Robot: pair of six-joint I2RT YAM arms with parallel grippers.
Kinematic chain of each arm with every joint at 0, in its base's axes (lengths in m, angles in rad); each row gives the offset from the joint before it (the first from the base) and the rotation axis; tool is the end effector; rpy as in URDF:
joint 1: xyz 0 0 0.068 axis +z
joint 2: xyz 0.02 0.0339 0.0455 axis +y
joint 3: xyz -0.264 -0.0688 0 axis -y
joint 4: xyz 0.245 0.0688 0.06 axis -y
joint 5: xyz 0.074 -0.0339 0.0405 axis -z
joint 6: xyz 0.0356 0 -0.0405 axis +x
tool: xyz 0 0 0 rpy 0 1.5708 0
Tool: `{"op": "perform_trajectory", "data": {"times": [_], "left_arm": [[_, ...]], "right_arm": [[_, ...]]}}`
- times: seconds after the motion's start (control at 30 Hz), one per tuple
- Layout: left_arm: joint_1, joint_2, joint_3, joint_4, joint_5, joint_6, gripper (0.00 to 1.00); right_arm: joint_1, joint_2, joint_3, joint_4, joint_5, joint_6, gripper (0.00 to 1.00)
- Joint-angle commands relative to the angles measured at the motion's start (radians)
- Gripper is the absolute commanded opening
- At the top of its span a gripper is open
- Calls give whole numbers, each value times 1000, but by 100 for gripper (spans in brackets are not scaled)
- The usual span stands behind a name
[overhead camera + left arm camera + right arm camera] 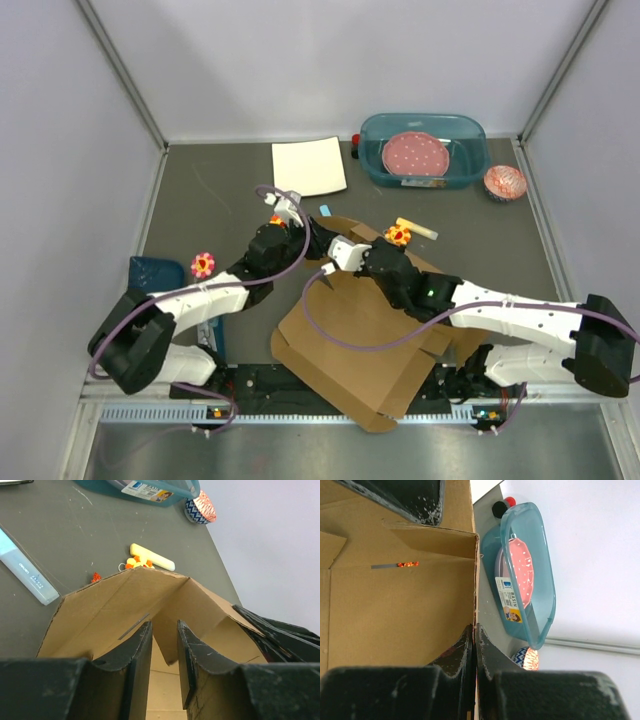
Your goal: Fold the paper box
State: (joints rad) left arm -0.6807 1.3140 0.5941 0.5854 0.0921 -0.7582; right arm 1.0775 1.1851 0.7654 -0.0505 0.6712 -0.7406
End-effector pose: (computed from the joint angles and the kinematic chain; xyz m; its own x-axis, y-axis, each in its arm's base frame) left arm 0.2196 -0.1820 0.2377 -0.5553 -0.4314 -0.7110 0.4348 0.5782 -0.6904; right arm 0.1425 0.2182 0.2669 0.1299 -0.8742 -0.4678 -0.4600 0.3649 -0.8095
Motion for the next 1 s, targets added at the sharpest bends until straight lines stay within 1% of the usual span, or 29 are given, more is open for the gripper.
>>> {"op": "perform_trajectory", "data": {"times": [0.0,0.1,0.23,0.27,0.33,0.37,0.47,0.5,0.6,0.67,0.77,0.8,0.9,0.97], "left_arm": [[-2,54,49,99,50,-16,31],[-2,47,36,110,55,-20,32],[9,-59,-36,59,-37,16,36],[10,-121,-51,38,-117,26,39],[17,-195,-97,10,-190,42,42],[18,-261,-109,-7,-257,51,45],[21,-359,-137,-82,-342,88,49],[21,-374,-142,-111,-389,97,51],[23,-392,-146,-165,-458,134,52],[24,-395,-161,-194,-479,140,53],[24,-386,-195,-168,-482,151,53],[24,-381,-201,-165,-482,151,53],[24,-374,-223,-157,-486,139,53],[24,-380,-243,-141,-496,135,53]], "right_arm": [[33,13,-2,-2,14,-29,0],[36,15,9,-14,31,-40,0],[36,10,20,-26,57,-72,0],[38,11,20,-25,76,-80,0],[44,8,22,-26,88,-101,0],[44,8,23,-26,94,-108,0],[55,7,29,-26,96,-118,0],[61,8,29,-22,94,-120,0],[73,30,26,9,93,-141,0],[84,44,22,27,97,-160,0],[101,68,11,93,117,-196,0],[105,77,5,154,126,-212,0],[113,97,-15,254,157,-288,0],[113,110,-26,371,177,-351,0]]}}
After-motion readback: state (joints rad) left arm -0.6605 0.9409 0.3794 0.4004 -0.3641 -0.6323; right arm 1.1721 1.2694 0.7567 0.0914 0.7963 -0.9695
